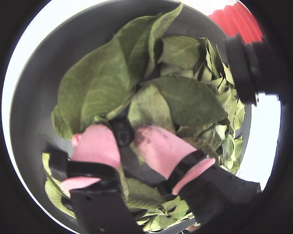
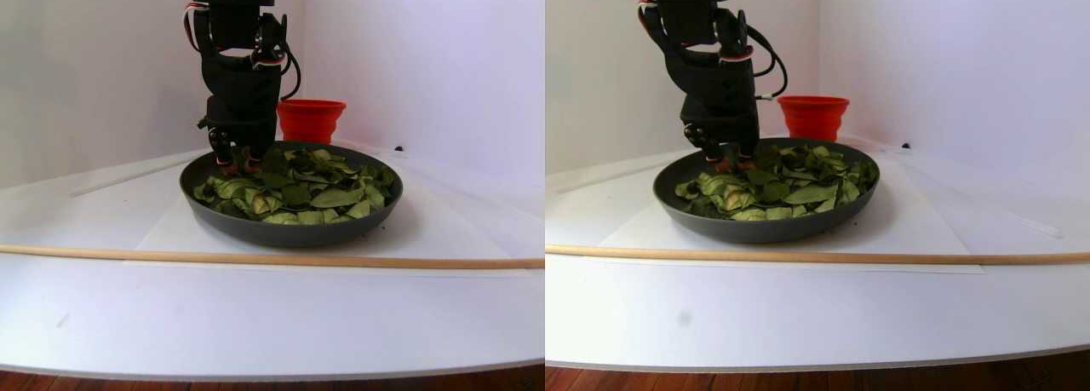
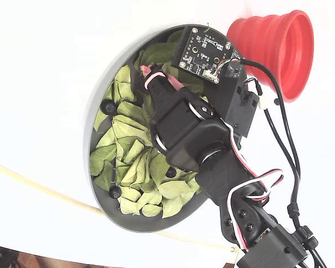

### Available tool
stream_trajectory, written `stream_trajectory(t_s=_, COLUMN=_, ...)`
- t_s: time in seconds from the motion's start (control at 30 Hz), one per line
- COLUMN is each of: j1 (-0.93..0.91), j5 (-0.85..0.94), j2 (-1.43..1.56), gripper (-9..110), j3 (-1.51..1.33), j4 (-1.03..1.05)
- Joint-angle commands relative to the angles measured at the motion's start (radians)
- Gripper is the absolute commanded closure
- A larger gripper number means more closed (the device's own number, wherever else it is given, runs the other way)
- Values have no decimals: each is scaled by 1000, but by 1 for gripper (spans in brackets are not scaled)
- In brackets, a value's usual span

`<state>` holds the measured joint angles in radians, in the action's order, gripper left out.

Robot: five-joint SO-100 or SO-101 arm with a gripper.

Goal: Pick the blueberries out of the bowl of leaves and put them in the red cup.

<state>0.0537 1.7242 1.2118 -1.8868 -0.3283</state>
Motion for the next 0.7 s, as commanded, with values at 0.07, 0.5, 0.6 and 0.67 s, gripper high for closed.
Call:
stream_trajectory(t_s=0.07, j1=-8, j5=-9, j2=15, gripper=93, j3=26, j4=20)
stream_trajectory(t_s=0.5, j1=-8, j5=-11, j2=120, gripper=94, j3=31, j4=54)
stream_trajectory(t_s=0.6, j1=-5, j5=-9, j2=144, gripper=94, j3=23, j4=54)
stream_trajectory(t_s=0.67, j1=-3, j5=-9, j2=156, gripper=94, j3=21, j4=54)
